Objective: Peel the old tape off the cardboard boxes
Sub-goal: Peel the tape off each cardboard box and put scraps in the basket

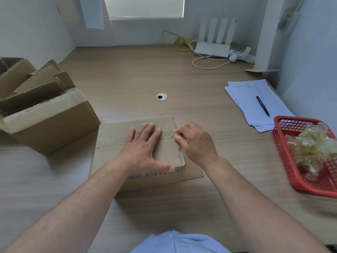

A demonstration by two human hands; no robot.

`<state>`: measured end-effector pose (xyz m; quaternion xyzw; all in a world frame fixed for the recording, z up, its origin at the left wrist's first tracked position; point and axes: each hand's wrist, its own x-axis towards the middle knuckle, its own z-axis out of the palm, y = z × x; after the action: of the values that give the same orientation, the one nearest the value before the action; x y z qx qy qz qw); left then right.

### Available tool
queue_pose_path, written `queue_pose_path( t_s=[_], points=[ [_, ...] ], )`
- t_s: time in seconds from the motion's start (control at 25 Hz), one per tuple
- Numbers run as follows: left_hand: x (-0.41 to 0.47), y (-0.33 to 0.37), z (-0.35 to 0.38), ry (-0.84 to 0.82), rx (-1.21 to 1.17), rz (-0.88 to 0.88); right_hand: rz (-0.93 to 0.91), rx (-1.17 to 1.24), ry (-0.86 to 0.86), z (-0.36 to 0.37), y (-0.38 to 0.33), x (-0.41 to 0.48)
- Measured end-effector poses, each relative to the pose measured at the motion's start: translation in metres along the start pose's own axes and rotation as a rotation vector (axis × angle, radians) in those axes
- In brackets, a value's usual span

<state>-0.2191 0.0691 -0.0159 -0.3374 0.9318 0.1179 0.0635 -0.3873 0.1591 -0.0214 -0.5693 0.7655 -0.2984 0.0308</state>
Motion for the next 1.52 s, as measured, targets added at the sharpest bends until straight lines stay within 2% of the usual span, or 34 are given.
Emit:
queue_pose_path(
  t_s=[0.08, 0.12, 0.28, 0.4, 0.52, 0.6, 0.72, 0.84, 1.04, 1.24, 1.52],
  points=[
    [0.0, 0.0, 0.0, -0.005, -0.001, -0.002, 0.003, 0.045, 0.005, 0.003, 0.004, 0.0],
    [0.0, 0.0, 0.0, -0.006, -0.003, -0.003, 0.079, 0.147, -0.002, 0.004, 0.007, 0.001],
    [-0.001, 0.0, -0.002, -0.017, -0.007, -0.004, 0.601, 0.795, -0.002, 0.009, 0.011, 0.004],
    [-0.002, 0.001, -0.003, -0.025, 0.002, -0.001, 0.759, 0.986, 0.0, 0.016, 0.011, 0.001],
    [-0.002, 0.001, -0.003, -0.029, -0.006, -0.001, 0.868, 1.136, 0.123, 0.008, 0.019, 0.008],
    [-0.003, 0.002, -0.004, -0.036, 0.001, -0.003, 0.837, 1.119, 0.194, -0.005, 0.025, 0.018],
    [-0.002, 0.001, -0.004, -0.034, 0.005, -0.009, 0.736, 1.068, 0.187, -0.016, 0.025, 0.022],
    [-0.003, 0.002, -0.005, -0.032, 0.002, -0.001, 0.728, 1.104, 0.201, -0.014, 0.025, 0.016],
    [-0.008, 0.004, -0.002, -0.035, 0.058, 0.091, 0.743, 1.143, 0.354, -0.02, 0.032, 0.027],
    [-0.018, 0.003, 0.004, -0.047, 0.107, 0.189, 0.708, 1.1, 0.388, -0.037, 0.036, 0.042],
    [-0.015, 0.014, 0.005, -0.039, 0.069, 0.137, 0.566, 1.035, 0.316, -0.064, 0.036, 0.067]
  ],
)
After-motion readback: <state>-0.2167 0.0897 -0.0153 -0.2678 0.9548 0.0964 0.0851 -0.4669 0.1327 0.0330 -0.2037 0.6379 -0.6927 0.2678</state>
